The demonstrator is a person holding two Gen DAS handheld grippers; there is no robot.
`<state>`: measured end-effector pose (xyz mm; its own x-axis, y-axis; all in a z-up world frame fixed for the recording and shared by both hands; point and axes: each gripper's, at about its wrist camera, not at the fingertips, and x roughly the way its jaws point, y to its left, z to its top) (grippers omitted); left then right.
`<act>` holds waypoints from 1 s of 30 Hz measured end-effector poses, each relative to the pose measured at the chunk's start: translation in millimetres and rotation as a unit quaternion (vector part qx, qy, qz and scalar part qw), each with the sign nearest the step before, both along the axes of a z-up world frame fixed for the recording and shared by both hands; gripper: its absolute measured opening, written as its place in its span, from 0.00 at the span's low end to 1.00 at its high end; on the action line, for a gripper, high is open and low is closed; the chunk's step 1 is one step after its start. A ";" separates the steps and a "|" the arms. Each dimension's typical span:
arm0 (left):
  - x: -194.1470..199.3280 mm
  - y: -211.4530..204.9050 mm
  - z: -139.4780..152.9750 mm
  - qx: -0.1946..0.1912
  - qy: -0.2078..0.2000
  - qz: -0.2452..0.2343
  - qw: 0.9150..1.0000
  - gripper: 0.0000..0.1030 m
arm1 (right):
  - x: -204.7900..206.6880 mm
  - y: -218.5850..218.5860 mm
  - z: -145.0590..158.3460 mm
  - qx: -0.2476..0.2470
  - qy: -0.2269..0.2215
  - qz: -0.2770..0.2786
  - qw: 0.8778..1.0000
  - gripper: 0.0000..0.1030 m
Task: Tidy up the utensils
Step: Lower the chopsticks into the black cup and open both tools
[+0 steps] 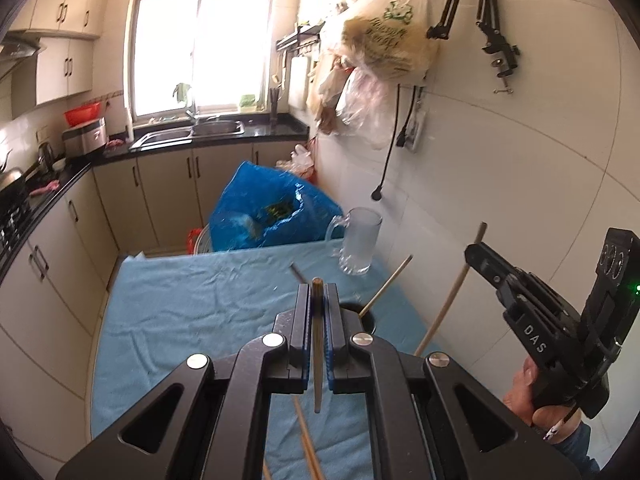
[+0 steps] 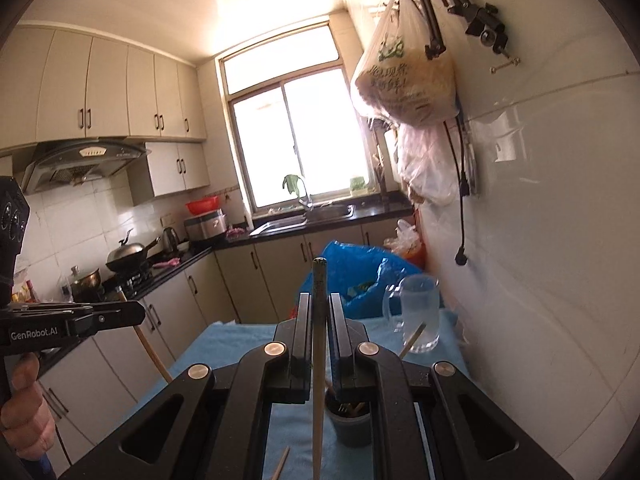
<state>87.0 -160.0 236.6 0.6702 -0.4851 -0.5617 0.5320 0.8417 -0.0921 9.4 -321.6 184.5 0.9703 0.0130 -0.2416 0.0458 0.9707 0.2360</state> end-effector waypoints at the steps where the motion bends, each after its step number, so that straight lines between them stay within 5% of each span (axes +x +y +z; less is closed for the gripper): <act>1: 1.9 -5.1 2.3 -0.001 -0.001 -0.001 1.000 0.05 | 2.2 -2.7 3.6 -0.002 -0.003 -0.003 1.000 0.08; 10: 35.8 -43.7 15.9 -0.018 -0.020 -0.006 1.000 0.05 | 32.7 -27.7 25.6 0.004 -0.019 -0.044 0.999 0.08; 15: 67.3 -60.3 9.1 -0.028 0.002 0.000 1.000 0.05 | 57.0 -30.7 22.5 0.002 -0.019 -0.057 0.998 0.08; 30: 114.4 -79.9 -62.7 -0.037 0.066 0.011 0.997 0.05 | 110.9 -47.1 -34.5 -0.002 0.031 -0.066 0.997 0.08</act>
<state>201.4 -239.9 173.9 0.6043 -0.5149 -0.6081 0.4928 0.8412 -0.2225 120.4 -368.7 149.9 0.9467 -0.1148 -0.3008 0.1872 0.9564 0.2241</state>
